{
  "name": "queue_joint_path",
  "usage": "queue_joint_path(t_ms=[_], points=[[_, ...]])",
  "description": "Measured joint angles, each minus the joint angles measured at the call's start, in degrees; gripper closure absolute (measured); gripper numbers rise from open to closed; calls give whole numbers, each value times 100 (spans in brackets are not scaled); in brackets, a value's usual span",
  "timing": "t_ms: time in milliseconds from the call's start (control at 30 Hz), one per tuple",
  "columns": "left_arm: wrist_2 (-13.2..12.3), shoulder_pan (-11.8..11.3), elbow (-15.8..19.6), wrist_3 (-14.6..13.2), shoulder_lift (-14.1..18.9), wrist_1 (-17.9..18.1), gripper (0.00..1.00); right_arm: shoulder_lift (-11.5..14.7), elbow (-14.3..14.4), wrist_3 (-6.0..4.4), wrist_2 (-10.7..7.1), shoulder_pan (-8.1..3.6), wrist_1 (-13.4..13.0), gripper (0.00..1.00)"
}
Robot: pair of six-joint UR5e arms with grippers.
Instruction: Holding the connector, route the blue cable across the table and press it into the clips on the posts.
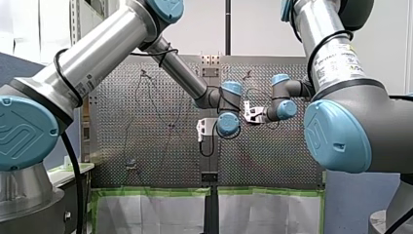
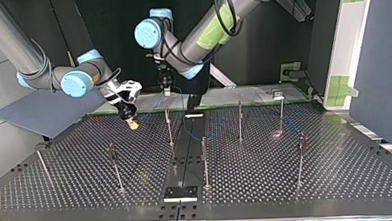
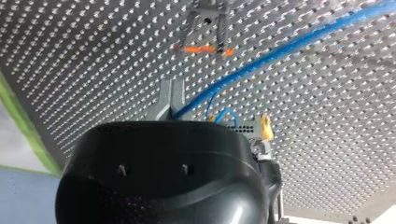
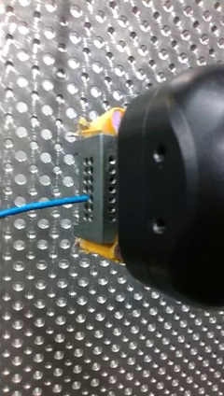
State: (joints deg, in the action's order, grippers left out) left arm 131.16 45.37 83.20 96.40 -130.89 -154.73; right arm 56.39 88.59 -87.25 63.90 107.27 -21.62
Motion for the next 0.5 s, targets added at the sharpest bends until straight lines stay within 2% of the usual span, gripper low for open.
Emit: queue_joint_path(t_ms=[133, 267, 367, 500], points=[[36, -69, -128, -7, 51, -61, 100, 0, -2, -17, 0, 0, -18, 100], [7, -125, -185, 6, 114, -99, 100, 0, -3, -105, 7, -3, -23, 100], [-19, -150, -140, 31, 128, -100, 100, -2, 0, -172, 21, -10, -21, 100], [-60, -165, 11, 41, 129, -20, 100, -11, 3, -200, 89, -22, -14, 100]])
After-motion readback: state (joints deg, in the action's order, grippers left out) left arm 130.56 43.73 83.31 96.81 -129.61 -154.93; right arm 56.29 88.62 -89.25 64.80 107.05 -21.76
